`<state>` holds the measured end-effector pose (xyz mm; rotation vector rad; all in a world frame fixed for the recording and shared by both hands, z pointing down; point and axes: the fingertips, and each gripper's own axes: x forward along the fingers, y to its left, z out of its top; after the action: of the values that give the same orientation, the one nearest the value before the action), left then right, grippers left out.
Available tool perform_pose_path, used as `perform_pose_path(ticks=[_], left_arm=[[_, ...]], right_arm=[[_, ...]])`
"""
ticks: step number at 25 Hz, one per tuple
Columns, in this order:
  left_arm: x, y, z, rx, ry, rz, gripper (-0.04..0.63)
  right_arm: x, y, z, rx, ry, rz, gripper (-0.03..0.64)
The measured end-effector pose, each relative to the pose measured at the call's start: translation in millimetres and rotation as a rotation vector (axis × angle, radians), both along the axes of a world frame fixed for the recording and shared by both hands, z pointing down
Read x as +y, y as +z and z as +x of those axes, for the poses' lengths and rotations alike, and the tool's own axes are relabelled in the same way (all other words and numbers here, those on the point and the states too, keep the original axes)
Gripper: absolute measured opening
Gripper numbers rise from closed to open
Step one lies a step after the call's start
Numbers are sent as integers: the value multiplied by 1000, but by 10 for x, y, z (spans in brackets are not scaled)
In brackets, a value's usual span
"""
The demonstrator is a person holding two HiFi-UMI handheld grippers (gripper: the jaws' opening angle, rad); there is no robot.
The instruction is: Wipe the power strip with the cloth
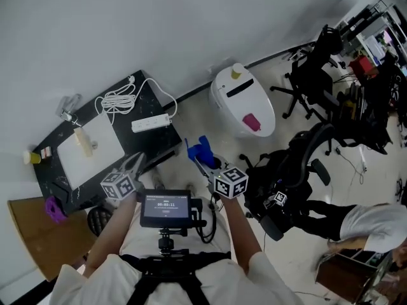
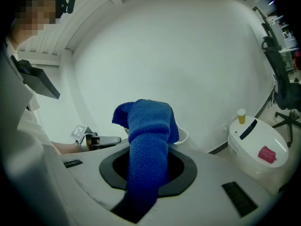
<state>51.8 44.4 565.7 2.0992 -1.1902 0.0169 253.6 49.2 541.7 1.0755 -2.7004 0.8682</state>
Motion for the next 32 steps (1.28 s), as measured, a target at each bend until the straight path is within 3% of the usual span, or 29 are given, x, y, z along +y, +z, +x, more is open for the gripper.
perform_pose_path(ticks=[8, 19, 23, 32], left_arm=[[584, -48, -19, 29, -131, 29, 6], [1262, 47, -203, 30, -164, 20, 6], [1466, 82, -435, 34, -166, 16, 6], [1886, 48, -1342, 14, -132, 47, 6]], right_arm=[[422, -50, 69, -10, -91, 28, 94], [856, 64, -127, -39, -124, 24, 94], [1008, 113, -338, -40, -118, 21, 94], [1254, 40, -1083, -45, -61, 41, 94]])
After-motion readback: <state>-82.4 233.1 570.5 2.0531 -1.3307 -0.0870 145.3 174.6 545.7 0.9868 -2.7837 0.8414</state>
